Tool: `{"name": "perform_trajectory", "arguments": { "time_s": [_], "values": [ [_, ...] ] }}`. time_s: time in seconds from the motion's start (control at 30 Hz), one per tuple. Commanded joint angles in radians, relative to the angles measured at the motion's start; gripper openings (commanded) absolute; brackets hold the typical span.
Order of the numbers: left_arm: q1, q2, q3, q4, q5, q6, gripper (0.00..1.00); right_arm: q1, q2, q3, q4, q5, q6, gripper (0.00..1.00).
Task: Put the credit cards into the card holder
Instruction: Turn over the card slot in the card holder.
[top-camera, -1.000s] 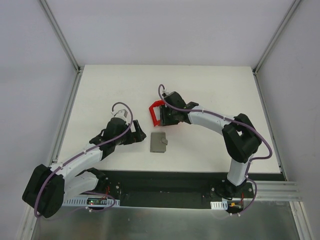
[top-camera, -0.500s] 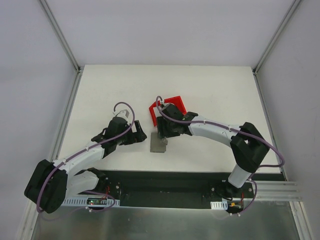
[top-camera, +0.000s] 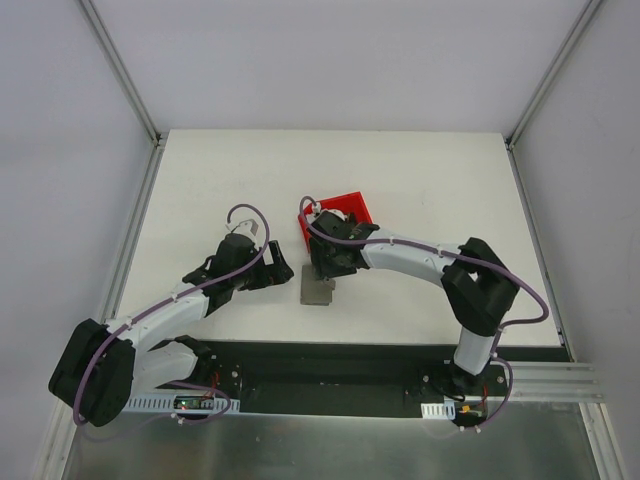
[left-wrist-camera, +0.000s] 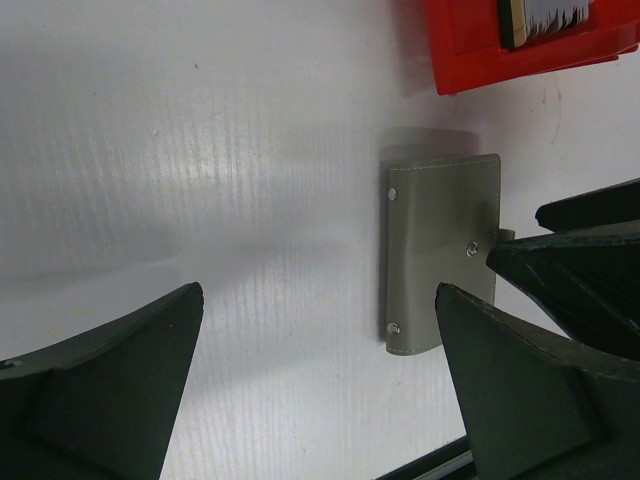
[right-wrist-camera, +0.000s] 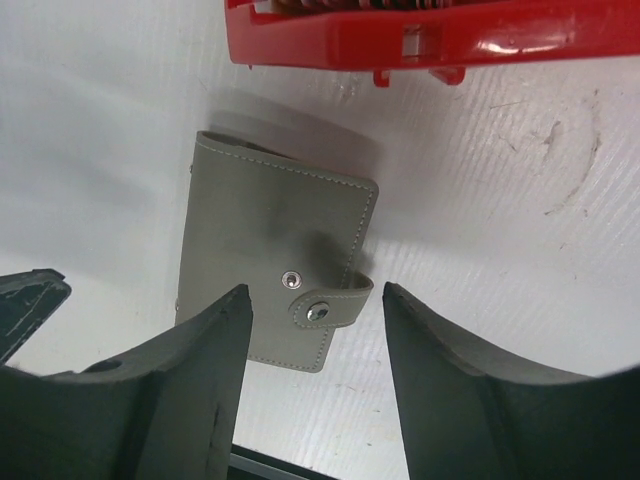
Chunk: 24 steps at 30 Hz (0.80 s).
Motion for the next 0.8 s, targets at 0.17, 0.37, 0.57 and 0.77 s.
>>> {"name": "perform_trajectory", "arguments": {
  "time_s": [0.17, 0.37, 0.57, 0.77],
  "values": [
    [0.003, -0.019, 0.019, 0.005, -0.003, -0.010, 0.99, 0.018, 0.039, 0.070, -0.088, 0.044, 0.009, 0.50],
    [0.003, -0.019, 0.016, 0.005, -0.001, -0.008, 0.99, 0.016, 0.036, 0.065, -0.105, 0.062, 0.001, 0.35],
    [0.003, -0.026, 0.012, 0.004, -0.004, -0.010, 0.99, 0.018, 0.002, 0.047, -0.113, 0.078, -0.013, 0.27],
    [0.003, -0.017, 0.016, 0.004, 0.000, -0.013, 0.99, 0.018, -0.021, 0.021, -0.113, 0.081, -0.013, 0.25]
  ]
}}
